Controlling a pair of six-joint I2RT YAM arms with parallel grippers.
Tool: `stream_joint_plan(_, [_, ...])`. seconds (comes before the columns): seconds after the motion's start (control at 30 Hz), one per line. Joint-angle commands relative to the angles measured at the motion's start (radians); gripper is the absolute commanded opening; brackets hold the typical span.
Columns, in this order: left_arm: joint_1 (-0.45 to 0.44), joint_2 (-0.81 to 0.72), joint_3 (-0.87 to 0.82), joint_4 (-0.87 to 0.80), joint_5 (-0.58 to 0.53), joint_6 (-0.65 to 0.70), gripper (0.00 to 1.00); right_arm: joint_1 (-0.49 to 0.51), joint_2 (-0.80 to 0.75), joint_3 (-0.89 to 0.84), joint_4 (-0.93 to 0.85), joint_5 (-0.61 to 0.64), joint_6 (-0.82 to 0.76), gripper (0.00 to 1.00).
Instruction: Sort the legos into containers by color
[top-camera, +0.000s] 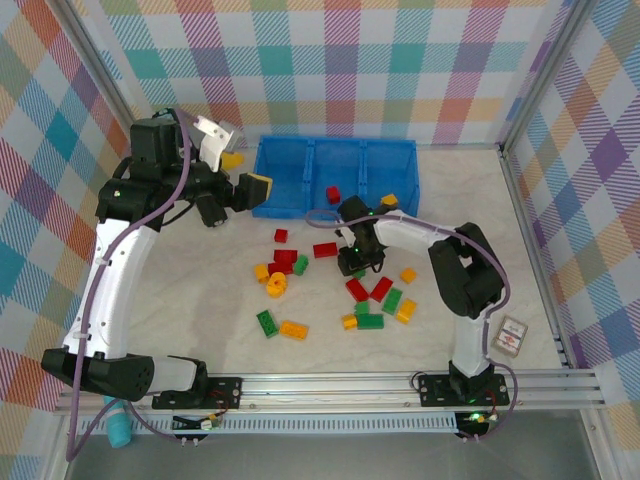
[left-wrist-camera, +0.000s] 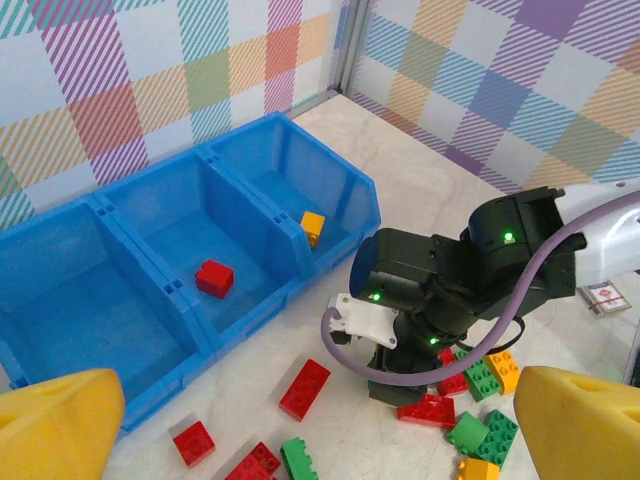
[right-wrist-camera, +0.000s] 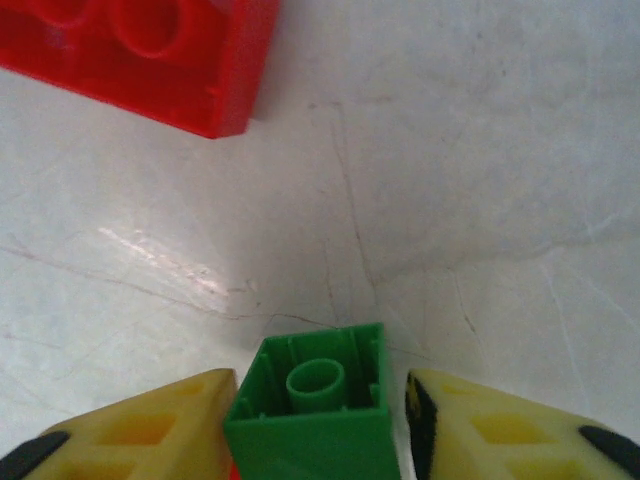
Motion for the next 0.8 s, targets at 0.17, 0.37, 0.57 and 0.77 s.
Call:
stream_joint_plan(0.17, [0.021, -0.007, -0.026, 0.037, 0.011, -0.012, 1.0, 0.008, 0.021, 0.075, -0.101, 0.042, -0.01, 0.34])
stream_joint_plan(0.37, [0.028, -0.018, -0.029, 0.037, 0.004, -0.01, 1.0, 0.004, 0.075, 0.429, -0.184, 0.062, -0.099, 0.32])
stream_joint_plan(0.57, [0.037, -0.029, -0.04, 0.051, 0.002, -0.009, 1.0, 0.004, 0.232, 0.877, -0.148, 0.096, -0.286, 0.32])
stream_joint_plan(0.77, [0.045, -0.071, -0.079, 0.068, -0.055, 0.006, 1.0, 0.004, 0.378, 1.092, 0.03, -0.006, -0.426, 0.33])
